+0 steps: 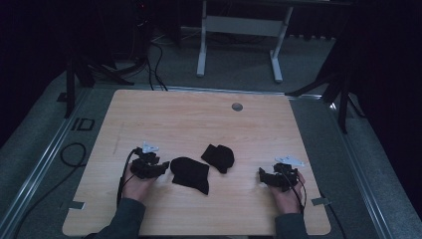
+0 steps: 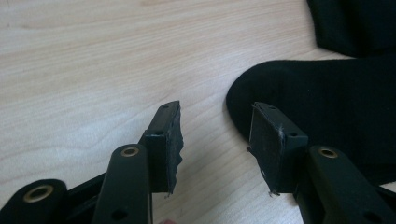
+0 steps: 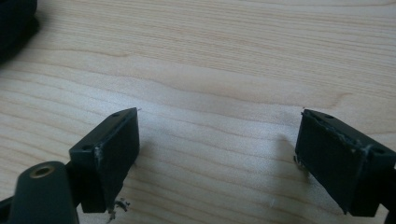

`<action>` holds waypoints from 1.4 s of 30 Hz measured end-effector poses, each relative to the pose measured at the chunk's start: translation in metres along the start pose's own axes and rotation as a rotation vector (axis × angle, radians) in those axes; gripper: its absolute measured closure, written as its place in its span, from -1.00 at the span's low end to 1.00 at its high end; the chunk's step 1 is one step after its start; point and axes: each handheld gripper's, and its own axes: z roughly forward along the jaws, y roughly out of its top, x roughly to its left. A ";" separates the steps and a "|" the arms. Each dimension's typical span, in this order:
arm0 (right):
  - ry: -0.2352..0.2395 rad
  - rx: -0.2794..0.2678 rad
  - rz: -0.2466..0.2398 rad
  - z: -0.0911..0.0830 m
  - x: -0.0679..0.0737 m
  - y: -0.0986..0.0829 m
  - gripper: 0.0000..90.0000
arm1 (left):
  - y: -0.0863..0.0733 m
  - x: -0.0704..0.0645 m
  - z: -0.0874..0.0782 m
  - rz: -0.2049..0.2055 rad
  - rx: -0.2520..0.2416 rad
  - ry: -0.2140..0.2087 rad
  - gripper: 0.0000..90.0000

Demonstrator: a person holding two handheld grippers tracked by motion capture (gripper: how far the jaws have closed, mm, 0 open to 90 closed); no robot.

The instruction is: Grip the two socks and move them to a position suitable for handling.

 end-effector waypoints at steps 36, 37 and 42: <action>0.001 -0.001 -0.001 0.000 0.000 0.000 -0.70 | 0.021 -0.014 0.036 0.065 0.088 -0.058 0.43; 0.001 -0.001 -0.001 0.000 0.000 0.000 -0.70 | 0.021 -0.015 0.037 0.066 0.091 -0.056 0.47; 0.001 -0.001 -0.002 0.000 0.000 0.000 -0.70 | 0.022 -0.017 0.035 0.087 0.090 -0.047 0.89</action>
